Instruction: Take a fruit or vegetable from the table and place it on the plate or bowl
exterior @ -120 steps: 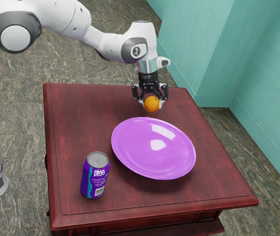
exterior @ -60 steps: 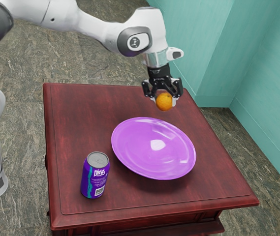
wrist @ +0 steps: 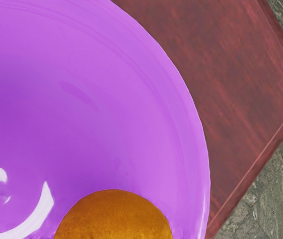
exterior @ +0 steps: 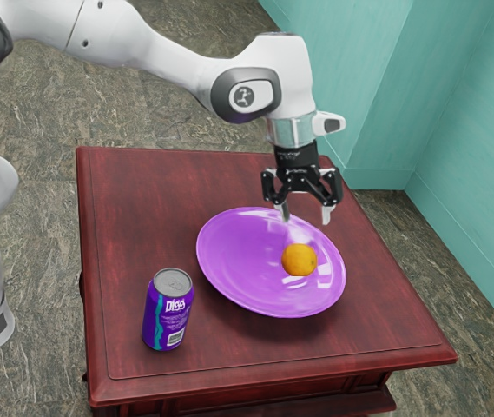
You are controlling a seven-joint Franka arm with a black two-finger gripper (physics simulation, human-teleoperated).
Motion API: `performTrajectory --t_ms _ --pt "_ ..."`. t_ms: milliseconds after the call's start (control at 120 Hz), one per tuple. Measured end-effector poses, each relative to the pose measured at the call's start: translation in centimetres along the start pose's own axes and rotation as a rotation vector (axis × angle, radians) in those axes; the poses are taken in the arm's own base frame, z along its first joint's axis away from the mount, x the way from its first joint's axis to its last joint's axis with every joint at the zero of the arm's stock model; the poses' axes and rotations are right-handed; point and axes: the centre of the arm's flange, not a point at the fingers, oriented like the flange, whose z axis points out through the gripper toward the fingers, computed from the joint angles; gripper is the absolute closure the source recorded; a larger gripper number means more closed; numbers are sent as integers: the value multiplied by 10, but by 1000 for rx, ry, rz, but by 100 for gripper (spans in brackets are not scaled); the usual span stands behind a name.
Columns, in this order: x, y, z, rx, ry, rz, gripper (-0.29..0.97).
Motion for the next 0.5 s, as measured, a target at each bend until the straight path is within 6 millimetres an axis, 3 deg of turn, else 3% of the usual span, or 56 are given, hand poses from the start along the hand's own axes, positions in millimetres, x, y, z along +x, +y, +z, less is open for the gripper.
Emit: performTrajectory --t_ms 100,150,217,292,325,400,500 --pt "3 -2 -4 -7 4 -23 5" --pt "23 -14 -14 -17 24 -71 3" --pt "64 -23 -65 -73 104 -153 2" --pt "65 48 -163 -104 189 -185 1" --pt "63 68 -189 -80 200 -224 1" --pt "48 72 -211 16 167 -323 1" --pt "38 39 -216 169 146 -485 0"
